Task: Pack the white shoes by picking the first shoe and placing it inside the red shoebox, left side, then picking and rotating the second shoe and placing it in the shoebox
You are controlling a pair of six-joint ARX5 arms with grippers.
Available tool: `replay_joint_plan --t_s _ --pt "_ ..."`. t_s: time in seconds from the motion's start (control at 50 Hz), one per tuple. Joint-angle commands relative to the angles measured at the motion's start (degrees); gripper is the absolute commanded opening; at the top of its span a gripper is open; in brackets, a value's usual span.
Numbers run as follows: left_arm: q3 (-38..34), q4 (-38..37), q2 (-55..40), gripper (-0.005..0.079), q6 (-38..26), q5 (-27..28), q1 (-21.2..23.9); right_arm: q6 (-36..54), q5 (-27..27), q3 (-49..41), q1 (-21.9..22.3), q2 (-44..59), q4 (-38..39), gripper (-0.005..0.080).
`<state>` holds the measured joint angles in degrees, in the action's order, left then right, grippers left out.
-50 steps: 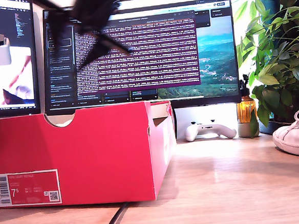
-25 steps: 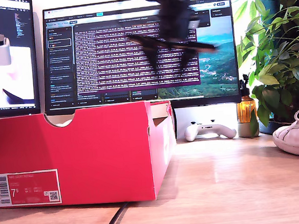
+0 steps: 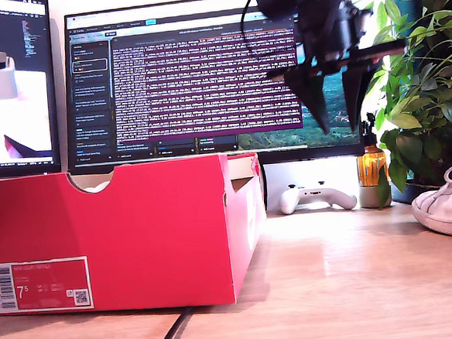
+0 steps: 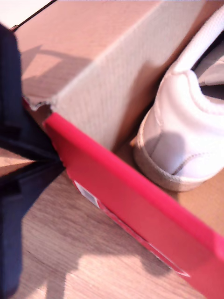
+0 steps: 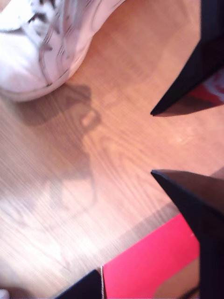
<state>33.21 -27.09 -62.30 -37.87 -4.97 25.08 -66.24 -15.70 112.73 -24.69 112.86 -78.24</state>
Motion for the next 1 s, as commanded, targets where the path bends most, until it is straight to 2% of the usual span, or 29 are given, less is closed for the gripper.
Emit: replay_joint_plan --t_s 0.0,0.26,0.3,0.44,0.48,0.72,0.98 --pt "-0.55 1.46 -0.26 -0.0017 0.37 0.55 0.07 -1.81 -0.79 -4.2 1.2 -4.98 -0.37 0.039" --pt "-0.55 1.46 -0.26 -0.0017 0.37 0.68 0.07 -11.34 -3.52 -20.2 4.44 -17.53 -0.35 0.0462" --pt "-0.55 1.46 -0.26 -0.0017 0.37 0.68 0.07 -11.76 -3.48 -22.16 5.09 -18.86 -0.35 0.0499" --pt "-0.55 1.46 -0.26 -0.0017 0.37 0.68 0.07 -12.24 -2.71 -28.74 7.3 -22.71 -0.35 0.0705" --pt "-0.55 1.46 -0.26 -0.0017 0.37 0.68 0.07 -12.9 -2.43 -30.62 7.91 -23.65 -0.35 0.0737" --pt "-0.55 1.46 -0.26 -0.0017 0.37 0.68 0.07 -19.37 -2.01 -40.17 9.07 -28.5 -0.37 0.075" --pt "-0.55 1.49 -0.26 -0.0017 0.37 0.7 0.07 -25.59 -2.4 -44.87 9.11 -29.53 -0.37 0.075"
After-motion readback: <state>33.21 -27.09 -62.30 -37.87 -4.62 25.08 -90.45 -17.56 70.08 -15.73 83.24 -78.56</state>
